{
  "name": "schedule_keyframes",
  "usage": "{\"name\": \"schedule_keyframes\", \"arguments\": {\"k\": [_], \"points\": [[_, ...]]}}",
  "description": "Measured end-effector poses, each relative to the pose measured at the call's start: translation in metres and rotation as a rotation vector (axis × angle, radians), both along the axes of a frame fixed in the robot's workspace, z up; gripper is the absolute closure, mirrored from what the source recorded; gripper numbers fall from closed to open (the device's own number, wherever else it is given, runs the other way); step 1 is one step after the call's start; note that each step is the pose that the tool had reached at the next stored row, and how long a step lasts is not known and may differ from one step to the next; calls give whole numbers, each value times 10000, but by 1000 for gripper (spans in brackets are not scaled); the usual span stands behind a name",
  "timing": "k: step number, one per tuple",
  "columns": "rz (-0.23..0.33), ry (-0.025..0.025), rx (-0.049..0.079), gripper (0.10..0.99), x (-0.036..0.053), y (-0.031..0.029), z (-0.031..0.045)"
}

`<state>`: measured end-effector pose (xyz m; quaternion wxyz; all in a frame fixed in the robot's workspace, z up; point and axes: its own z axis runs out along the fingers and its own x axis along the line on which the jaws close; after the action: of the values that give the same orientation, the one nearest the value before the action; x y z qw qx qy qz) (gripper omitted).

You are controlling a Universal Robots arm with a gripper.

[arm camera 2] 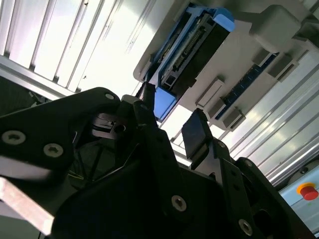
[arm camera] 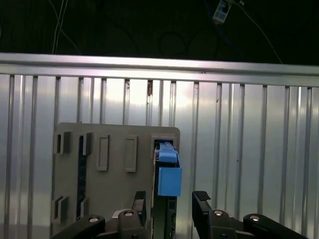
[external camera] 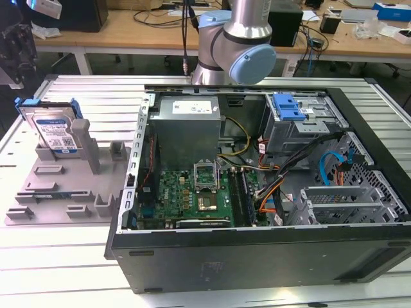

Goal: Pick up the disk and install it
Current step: 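Pick up the disk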

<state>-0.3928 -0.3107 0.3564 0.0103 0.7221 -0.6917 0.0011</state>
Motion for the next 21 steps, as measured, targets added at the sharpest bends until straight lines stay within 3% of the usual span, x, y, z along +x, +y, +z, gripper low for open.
{"name": "schedule_keyframes", "arguments": {"k": [21], "points": [[0,-1,0,588,-24,-23,-171]]}}
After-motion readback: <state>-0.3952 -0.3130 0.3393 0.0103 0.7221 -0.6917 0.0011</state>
